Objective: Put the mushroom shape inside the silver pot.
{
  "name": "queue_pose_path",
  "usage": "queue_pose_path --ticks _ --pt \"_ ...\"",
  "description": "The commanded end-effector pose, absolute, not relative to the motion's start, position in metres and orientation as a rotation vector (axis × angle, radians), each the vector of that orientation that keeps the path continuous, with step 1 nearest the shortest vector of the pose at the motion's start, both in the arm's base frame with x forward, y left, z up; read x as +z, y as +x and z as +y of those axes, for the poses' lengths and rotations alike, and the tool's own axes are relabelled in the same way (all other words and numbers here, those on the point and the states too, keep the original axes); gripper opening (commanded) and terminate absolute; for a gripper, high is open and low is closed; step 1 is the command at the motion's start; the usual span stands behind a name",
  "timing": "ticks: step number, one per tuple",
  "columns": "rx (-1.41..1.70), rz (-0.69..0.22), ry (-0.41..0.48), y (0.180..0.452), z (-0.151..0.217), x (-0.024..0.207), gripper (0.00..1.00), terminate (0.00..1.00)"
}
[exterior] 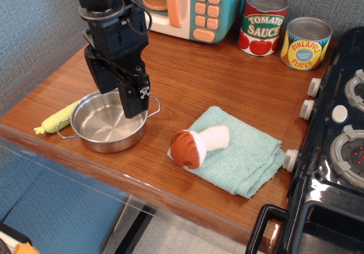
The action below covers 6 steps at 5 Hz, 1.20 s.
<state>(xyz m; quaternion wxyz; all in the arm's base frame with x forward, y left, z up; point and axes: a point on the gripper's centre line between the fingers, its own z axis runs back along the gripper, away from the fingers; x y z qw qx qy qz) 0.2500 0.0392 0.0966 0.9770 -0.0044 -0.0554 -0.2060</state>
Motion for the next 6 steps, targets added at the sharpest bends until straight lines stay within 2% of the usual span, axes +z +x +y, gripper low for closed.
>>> queue_pose_path --ticks 1,4,6 --pt "-0.415 -0.112 -0.009 0.25 0.039 0.097 1.0 0.0" --pt "-0.502 -0.046 -0.052 0.267 -0.031 0.072 1.0 0.0" --pt "-0.512 0.02 -0.073 0.267 -0.051 0.048 1.0 0.0"
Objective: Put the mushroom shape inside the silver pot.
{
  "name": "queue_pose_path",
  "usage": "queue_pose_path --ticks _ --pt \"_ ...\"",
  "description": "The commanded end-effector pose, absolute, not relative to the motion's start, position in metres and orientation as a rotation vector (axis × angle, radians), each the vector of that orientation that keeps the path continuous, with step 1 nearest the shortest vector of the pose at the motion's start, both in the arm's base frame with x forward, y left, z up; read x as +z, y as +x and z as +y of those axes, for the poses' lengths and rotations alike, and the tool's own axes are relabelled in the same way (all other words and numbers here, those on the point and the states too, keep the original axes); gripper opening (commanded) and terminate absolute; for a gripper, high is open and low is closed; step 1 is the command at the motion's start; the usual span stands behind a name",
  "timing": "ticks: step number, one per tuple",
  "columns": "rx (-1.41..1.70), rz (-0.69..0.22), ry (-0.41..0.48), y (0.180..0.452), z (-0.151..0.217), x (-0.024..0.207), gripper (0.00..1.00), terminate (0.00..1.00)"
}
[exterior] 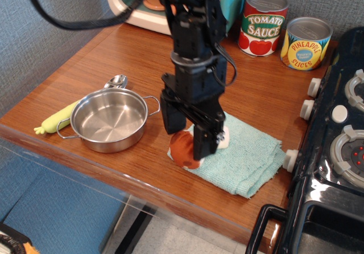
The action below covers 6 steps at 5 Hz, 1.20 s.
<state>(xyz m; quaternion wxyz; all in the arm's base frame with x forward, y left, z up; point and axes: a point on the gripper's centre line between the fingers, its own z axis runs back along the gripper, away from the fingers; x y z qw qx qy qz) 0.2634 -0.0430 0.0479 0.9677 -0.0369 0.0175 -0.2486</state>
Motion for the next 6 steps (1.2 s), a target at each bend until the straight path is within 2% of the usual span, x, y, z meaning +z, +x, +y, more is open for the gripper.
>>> queue_pose_path --ticks 1,2,3,4,6 --pt "-0.513 0.024 -0.065 0.266 -0.054 0.044 0.0 0.0" --pt "-0.539 0.016 -0.053 0.27 -0.058 0.053 0.0 0.0" --pt "-0.558 -0.06 -0.02 0.278 -0.052 0.085 0.0 0.0" --pt "-0.508 -0.1 0.033 0.274 -0.027 0.113 0.0 0.0" --pt "-0.355 0.038 0.103 0.228 0.038 0.112 0.0 0.0"
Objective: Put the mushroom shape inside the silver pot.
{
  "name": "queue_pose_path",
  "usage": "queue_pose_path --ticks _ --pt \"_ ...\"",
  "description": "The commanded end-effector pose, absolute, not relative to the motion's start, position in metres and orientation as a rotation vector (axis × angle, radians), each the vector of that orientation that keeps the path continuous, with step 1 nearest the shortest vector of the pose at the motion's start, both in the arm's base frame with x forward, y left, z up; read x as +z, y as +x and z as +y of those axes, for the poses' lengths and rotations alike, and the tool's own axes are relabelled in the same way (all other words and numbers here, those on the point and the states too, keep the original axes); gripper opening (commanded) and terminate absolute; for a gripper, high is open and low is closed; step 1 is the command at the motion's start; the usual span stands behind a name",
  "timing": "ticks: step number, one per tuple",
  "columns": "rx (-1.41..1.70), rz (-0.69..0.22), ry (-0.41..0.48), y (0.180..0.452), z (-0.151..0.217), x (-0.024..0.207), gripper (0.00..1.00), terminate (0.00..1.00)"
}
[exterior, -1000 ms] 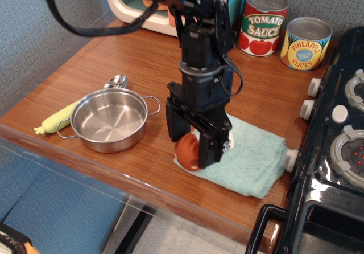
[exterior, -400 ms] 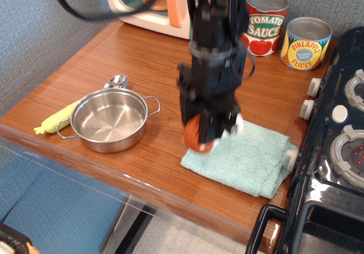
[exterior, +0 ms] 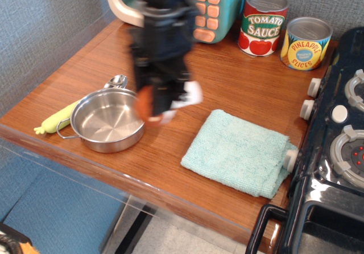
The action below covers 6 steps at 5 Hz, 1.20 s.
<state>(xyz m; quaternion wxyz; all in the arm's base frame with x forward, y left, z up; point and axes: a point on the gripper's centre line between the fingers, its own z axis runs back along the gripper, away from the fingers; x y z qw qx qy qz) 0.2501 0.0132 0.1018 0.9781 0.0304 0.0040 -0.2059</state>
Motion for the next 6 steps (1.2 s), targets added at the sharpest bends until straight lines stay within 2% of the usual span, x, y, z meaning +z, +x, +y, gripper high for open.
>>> queue_pose_path --ticks 1,2,3,5,6 --pt "-0.307 0.057 0.102 0.215 0.057 0.109 0.0 0.0" --pt "-0.297 0.067 0.11 0.215 0.066 0.106 0.0 0.0" --pt "-0.287 0.05 0.126 0.221 0.075 0.107 1.0 0.0" --pt "-0.315 0.034 0.143 0.235 0.072 0.116 1.0 0.0" --pt "-0.361 0.014 0.168 0.241 0.058 0.13 1.0 0.0"
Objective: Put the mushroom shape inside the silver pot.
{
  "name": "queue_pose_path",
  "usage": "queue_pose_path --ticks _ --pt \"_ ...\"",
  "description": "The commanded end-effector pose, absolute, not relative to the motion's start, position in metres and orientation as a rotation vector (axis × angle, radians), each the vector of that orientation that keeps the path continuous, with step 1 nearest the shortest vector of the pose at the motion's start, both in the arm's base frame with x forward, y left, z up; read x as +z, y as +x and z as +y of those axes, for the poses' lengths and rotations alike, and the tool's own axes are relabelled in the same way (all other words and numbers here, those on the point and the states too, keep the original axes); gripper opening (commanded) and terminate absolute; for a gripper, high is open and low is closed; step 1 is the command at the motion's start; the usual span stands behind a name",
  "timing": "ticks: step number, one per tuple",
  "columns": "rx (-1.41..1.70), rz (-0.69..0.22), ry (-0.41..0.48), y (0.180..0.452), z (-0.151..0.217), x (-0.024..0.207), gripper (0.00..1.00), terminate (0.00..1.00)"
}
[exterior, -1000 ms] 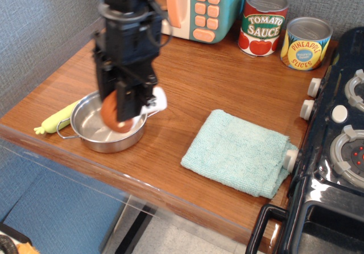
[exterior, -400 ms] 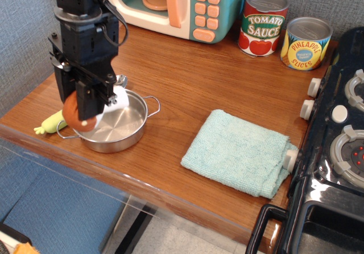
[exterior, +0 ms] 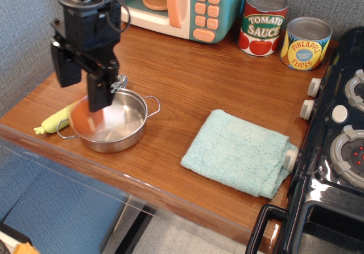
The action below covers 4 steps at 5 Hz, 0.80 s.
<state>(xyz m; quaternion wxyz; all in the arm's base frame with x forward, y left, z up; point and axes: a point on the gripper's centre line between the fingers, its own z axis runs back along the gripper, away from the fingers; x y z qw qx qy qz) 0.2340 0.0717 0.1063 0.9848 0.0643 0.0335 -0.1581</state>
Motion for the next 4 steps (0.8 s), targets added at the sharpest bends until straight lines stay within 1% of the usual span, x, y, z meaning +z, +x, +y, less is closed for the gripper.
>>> queue_pose_path --ticks 1,2,3,4 --pt "-0.398 -0.006 0.175 0.2434 0.0461 0.1387 1.0 0.0" --pt "-0.325 -0.028 0.205 0.2412 0.0404 0.14 1.0 0.0" --pt "-0.325 -0.028 0.205 0.2412 0.0404 0.14 1.0 0.0" --pt "-0.325 -0.028 0.205 0.2412 0.0404 0.14 1.0 1.0"
